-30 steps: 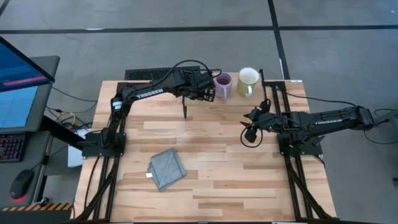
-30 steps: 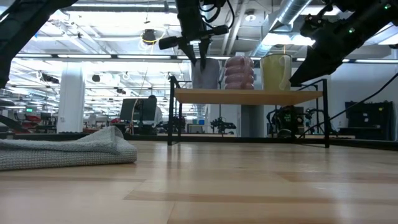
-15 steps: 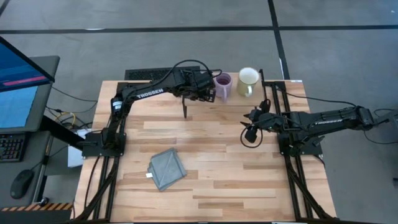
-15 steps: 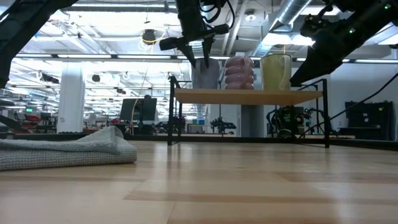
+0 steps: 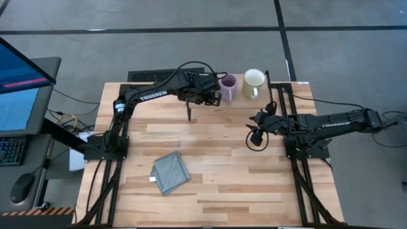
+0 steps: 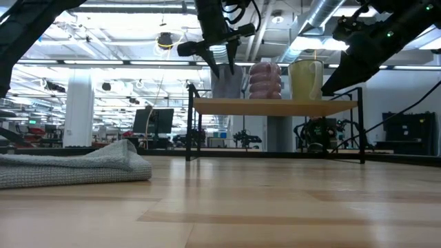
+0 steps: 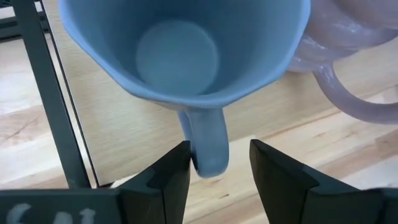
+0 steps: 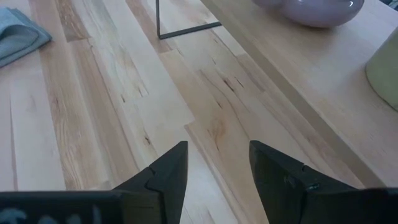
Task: Stack small to large cups/mugs on shelf
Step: Put the blue mug on the shelf
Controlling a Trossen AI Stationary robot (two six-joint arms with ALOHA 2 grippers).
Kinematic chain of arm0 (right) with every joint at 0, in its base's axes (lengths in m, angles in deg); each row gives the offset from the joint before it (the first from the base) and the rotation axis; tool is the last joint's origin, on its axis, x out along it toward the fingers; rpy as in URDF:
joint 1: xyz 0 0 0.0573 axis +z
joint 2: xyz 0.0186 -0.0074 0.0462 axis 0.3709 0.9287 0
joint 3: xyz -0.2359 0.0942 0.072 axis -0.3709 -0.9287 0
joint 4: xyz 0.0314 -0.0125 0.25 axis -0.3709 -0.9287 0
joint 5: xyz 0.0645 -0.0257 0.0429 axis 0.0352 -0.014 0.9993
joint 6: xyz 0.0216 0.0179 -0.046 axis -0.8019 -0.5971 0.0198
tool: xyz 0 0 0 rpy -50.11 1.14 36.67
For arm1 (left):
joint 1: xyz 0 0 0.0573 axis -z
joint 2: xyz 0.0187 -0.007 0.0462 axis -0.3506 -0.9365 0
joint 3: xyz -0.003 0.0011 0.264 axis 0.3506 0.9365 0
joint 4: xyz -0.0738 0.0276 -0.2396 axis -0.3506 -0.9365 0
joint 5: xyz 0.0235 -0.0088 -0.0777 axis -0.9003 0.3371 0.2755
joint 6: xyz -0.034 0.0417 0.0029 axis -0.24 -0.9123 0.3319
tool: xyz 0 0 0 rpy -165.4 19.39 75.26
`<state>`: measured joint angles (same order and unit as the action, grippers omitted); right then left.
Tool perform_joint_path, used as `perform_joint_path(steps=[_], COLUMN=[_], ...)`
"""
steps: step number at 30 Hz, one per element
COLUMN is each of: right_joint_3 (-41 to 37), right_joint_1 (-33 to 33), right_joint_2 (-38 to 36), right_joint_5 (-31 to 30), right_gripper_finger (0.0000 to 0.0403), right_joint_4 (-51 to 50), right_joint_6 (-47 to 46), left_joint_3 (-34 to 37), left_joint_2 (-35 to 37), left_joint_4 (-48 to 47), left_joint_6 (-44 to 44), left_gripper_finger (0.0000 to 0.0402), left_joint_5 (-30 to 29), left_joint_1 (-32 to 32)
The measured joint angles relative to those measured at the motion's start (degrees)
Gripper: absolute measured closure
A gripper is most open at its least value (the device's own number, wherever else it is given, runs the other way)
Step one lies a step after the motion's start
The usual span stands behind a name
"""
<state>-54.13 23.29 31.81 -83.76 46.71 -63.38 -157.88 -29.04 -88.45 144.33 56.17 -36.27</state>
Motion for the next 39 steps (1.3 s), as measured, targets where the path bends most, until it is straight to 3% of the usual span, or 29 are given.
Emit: perform_joint_path(steps=[39], right_joint_3=[0.0], right_joint_1=[0.0], right_joint_2=[0.0], right_joint_5=[0.0], right_gripper_finger=[0.0210], right_joint_4=[0.0], right_joint_6=[0.0], left_joint_3=[0.0], left_joint_2=[0.1], left_joint_4=[-0.5], left_joint_6=[0.1], left_gripper_finger=[0.0246], left_joint_5=[7.6], left_joint_1=[0.1])
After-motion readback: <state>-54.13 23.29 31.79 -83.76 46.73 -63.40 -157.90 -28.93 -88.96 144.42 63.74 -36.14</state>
